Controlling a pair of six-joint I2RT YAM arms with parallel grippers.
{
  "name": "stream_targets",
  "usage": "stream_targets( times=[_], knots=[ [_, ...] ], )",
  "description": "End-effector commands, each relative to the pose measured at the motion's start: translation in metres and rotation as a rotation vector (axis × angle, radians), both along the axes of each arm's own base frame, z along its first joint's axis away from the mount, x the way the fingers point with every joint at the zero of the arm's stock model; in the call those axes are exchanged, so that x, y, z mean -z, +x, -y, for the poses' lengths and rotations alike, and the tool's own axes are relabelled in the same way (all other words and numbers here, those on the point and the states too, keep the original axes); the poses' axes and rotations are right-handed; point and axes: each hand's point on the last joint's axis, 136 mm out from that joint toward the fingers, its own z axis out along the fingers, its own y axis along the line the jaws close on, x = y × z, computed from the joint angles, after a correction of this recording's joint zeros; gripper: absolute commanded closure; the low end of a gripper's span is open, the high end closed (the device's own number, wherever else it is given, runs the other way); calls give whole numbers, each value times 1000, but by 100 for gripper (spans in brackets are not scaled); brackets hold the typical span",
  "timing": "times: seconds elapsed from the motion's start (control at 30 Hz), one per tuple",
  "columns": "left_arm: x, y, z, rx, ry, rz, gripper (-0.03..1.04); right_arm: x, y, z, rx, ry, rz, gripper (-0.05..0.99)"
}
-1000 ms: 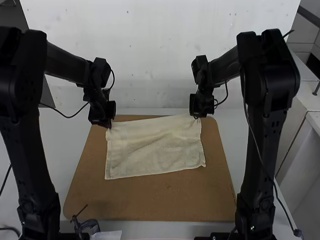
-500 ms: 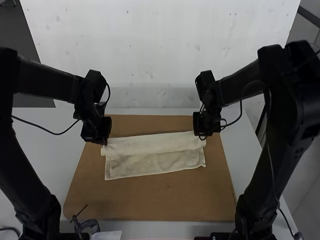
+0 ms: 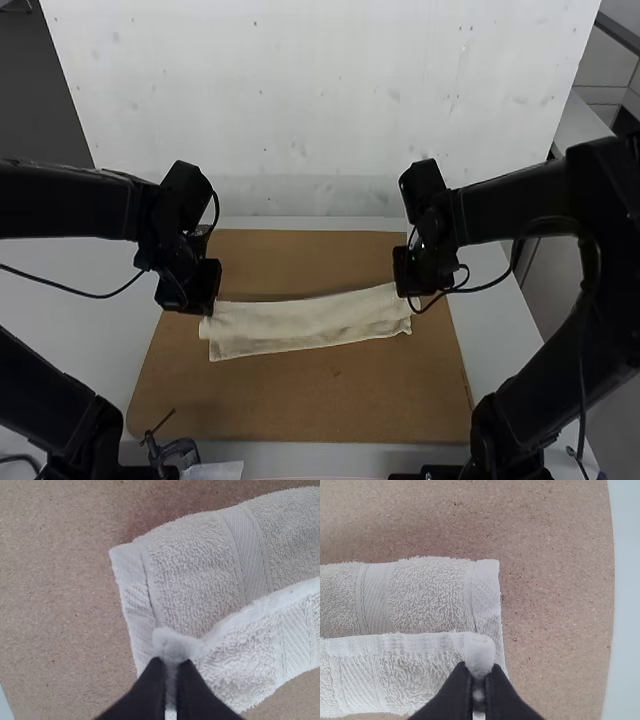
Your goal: Fold the towel.
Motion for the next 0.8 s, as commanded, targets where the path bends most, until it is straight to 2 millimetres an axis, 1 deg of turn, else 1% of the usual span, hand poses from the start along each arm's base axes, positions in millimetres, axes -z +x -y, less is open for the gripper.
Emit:
stream_targets(
  times=[0.0, 0.03, 0.13, 0.3, 0.43, 0.53, 0.63, 0.77],
  knots=[
    [-4, 1, -1, -16, -5, 24, 99, -4, 0, -2, -23, -10, 25, 92],
    [-3, 4, -2, -22, 0, 30, 99, -3, 2, -3, -24, -10, 30, 92],
    [-1, 19, -4, -41, 12, 66, 99, 2, 11, -4, -13, -17, 48, 92],
    [12, 44, -6, -71, 37, 75, 99, 18, 27, -3, 8, -30, 38, 92],
    [24, 57, -5, -79, 45, 53, 99, 30, 40, -1, 25, -46, 32, 92],
    [24, 70, -5, -89, 42, 67, 99, 33, 49, -2, 31, -44, 38, 92],
    [18, 83, -6, -101, 30, 100, 99, 34, 58, -3, 40, -42, 39, 92],
    [19, 90, -5, -106, 21, 105, 99, 37, 70, -4, 51, -40, 40, 92]
  ],
)
